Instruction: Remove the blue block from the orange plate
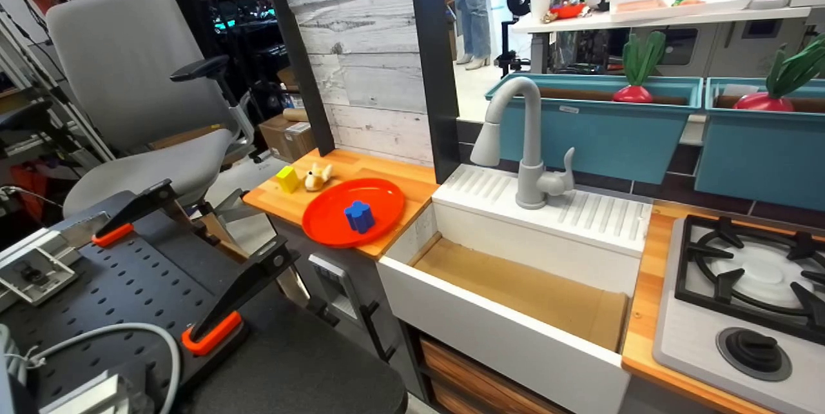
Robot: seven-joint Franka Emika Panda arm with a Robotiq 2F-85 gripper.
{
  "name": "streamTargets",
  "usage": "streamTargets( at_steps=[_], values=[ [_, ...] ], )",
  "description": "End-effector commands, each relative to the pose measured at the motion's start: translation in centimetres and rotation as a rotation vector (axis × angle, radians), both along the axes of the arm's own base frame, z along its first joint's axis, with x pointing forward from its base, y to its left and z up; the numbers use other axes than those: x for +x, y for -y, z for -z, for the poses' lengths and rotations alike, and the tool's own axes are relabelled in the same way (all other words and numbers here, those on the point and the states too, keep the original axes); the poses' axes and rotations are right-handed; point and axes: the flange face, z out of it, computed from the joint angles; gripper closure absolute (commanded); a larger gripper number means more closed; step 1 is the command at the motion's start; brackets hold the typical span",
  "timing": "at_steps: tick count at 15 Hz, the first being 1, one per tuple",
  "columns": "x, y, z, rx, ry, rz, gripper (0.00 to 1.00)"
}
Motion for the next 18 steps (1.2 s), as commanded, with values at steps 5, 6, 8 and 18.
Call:
streamTargets(
  at_steps=[5,6,8,18],
  values=[
    [6.9,6.7,9.1,0.106,-0.042,0.113,0.00],
    [7.7,7.7,10.6,0.124,-0.054,0.134,0.00],
    [9.2,9.1,13.5,0.153,-0.098,0.168,0.00],
    [12.9,10.5,21.5,0.219,-0.279,0.228,0.00]
  ],
)
